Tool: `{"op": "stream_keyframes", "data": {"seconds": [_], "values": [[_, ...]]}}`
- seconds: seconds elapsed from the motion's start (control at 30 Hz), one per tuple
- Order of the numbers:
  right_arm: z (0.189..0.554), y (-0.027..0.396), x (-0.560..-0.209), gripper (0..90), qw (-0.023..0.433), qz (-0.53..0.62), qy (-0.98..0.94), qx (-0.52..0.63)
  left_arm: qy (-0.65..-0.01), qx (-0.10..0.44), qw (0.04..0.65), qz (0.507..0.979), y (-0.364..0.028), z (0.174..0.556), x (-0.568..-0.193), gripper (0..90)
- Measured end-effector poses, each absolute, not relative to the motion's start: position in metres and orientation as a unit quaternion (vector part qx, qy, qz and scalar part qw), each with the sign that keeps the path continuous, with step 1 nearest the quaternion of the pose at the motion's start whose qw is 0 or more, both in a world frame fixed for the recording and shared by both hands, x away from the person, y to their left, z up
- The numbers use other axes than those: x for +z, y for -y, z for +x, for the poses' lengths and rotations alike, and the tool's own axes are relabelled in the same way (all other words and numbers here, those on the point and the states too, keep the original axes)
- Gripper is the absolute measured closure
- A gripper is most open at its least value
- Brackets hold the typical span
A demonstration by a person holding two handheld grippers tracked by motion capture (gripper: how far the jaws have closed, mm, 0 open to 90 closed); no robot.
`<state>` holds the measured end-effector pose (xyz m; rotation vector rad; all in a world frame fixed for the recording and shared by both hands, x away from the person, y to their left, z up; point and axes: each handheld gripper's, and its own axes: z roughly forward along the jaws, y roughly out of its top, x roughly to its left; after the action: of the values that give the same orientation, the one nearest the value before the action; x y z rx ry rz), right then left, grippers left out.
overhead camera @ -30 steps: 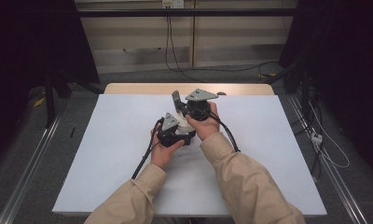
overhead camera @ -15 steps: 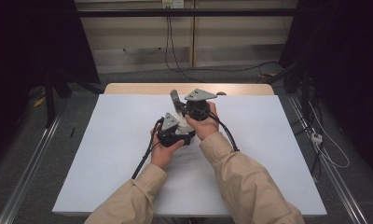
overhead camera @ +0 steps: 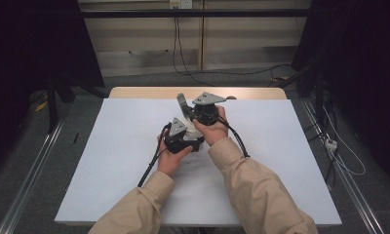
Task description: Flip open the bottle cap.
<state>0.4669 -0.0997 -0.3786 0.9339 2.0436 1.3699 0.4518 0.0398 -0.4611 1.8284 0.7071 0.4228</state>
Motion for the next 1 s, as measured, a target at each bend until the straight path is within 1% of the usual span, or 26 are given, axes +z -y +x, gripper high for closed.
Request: {"op": "stream_keyframes", "data": {"seconds": [1.0], "values": [[0.4744,0.0970,-0.3808,90.0,0.242,0.348,-0.755,0.501,-0.295,0.180,0.536,0.770,-0.0392,0.4515,-0.4609,18.6]]}}
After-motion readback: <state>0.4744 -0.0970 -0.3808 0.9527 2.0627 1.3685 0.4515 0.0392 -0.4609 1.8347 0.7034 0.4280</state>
